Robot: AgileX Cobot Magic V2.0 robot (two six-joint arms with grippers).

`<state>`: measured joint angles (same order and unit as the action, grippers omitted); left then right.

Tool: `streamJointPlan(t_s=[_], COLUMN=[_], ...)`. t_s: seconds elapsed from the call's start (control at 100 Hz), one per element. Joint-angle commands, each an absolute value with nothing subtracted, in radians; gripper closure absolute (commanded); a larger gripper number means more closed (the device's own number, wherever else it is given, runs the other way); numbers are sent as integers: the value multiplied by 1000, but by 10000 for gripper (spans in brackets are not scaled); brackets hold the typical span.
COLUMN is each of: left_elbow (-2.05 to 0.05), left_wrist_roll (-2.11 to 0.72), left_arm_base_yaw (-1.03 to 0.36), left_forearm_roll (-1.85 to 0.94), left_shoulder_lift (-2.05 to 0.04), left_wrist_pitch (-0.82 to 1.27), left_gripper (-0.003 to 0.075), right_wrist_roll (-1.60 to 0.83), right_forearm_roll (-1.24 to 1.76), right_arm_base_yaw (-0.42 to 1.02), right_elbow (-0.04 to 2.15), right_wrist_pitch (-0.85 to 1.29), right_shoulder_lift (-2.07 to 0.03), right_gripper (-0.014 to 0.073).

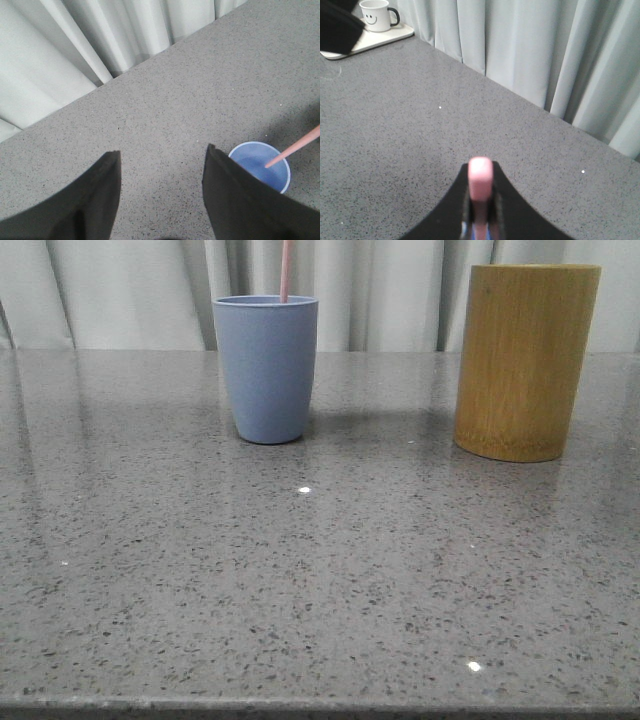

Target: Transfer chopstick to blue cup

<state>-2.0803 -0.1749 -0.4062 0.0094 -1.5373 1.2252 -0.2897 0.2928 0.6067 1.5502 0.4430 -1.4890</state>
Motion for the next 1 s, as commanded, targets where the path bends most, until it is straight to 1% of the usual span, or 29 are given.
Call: streamJointPlan(t_s=[0.0, 0.18, 0.44, 0.58, 0.7, 0.77, 0.99], left_elbow=[-2111, -2111, -2111, -2111, -2111, -2111, -2111], left_wrist_roll=[-163, -163, -161, -161, -161, -161, -161], left_arm_base_yaw=[-413, -413, -413, -413, -413, -413, -413], left_forearm_roll=[14, 14, 14, 14, 14, 14, 14], left_shoulder_lift=[-1498, -1498, -1498, -1498, -1498, -1498, -1498], left_wrist_pitch=[1171, 1171, 1171, 1171, 1171, 1171, 1171], left_gripper=[351, 351, 351, 351, 351, 351, 351], right_wrist_roll=[-298, -298, -298, -298, -298, -298, -298], right_forearm_roll=[313, 317, 317, 317, 317, 317, 317], right_arm_base_yaw=[608, 608, 608, 608, 608, 608, 608], right_elbow=[1590, 1590, 1590, 1590, 1590, 1590, 1590], right_wrist_pitch=[353, 352, 345, 344, 344, 344, 338], right_shoulder_lift=[-1473, -1479, -1504, -1512, -1512, -1512, -1512], right_gripper=[662, 655, 554, 476, 384, 353, 344])
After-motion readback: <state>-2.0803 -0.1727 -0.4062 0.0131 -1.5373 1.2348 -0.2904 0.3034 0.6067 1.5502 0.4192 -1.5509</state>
